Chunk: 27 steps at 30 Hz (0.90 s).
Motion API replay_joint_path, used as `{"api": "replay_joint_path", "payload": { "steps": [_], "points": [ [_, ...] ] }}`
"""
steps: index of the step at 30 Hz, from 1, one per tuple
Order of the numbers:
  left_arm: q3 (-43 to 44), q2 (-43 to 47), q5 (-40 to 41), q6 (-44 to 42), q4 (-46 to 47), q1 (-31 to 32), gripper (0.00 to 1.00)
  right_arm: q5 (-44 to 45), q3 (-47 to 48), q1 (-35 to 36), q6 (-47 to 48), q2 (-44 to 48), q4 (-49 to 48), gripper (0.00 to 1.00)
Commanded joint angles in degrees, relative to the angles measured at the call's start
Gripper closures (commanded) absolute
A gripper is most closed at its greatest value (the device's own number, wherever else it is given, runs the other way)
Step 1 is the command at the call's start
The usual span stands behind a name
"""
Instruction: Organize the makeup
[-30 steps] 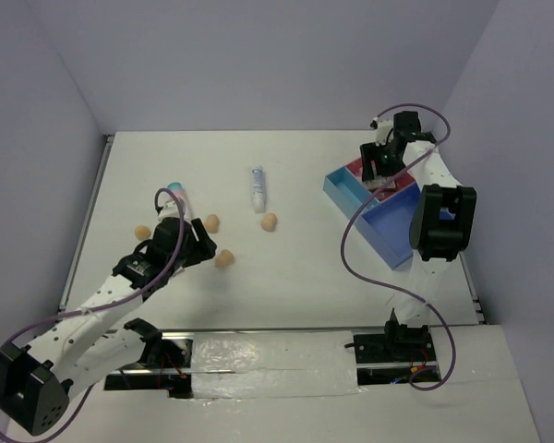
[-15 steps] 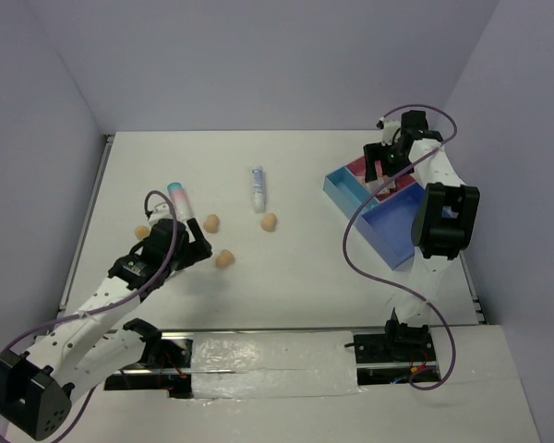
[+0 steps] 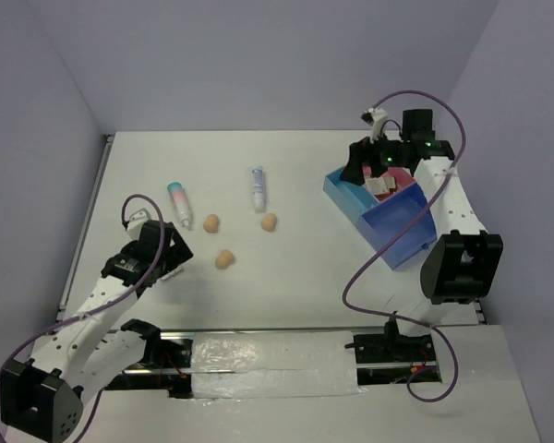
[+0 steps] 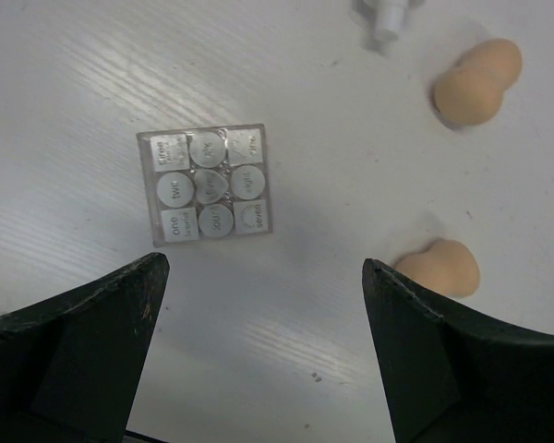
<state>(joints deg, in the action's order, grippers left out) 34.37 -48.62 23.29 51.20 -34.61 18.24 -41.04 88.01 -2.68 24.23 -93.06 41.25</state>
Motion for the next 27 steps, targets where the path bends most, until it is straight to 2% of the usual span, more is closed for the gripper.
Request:
{"api": "replay_joint_path", "payload": {
  "steps": [1,7,10,21,27],
  "points": [
    [-0.2,-0.9,-1.3,-1.6,-0.4,-4.4,0.01,-4.8,-5.8,4.2,0.8,0.2,-0.6,0.0],
    [-0.9,-7.5,-8.2,-5.1,2.9,-11.8,0.01,-3.4,-11.2,10.1,-0.8,2.7,-3.1,0.0],
    [0.0,-11.0,-8.3,-6.2,4.1,-14.8,0.01,-3.3,-12.4,11.6,-2.6,3.3,-4.4,0.0],
    [1.0,-20.3,-8.7,-8.7,9.7,-16.4,0.01,-4.1,-13.8,12.4,-5.0,3.2,-5.7,0.0],
    [0.4,-22.2,-10.4,-9.4,12.9,-16.4,0.01,-4.2,-14.6,13.0,-5.4,3.3,-6.1,0.0]
  ]
}}
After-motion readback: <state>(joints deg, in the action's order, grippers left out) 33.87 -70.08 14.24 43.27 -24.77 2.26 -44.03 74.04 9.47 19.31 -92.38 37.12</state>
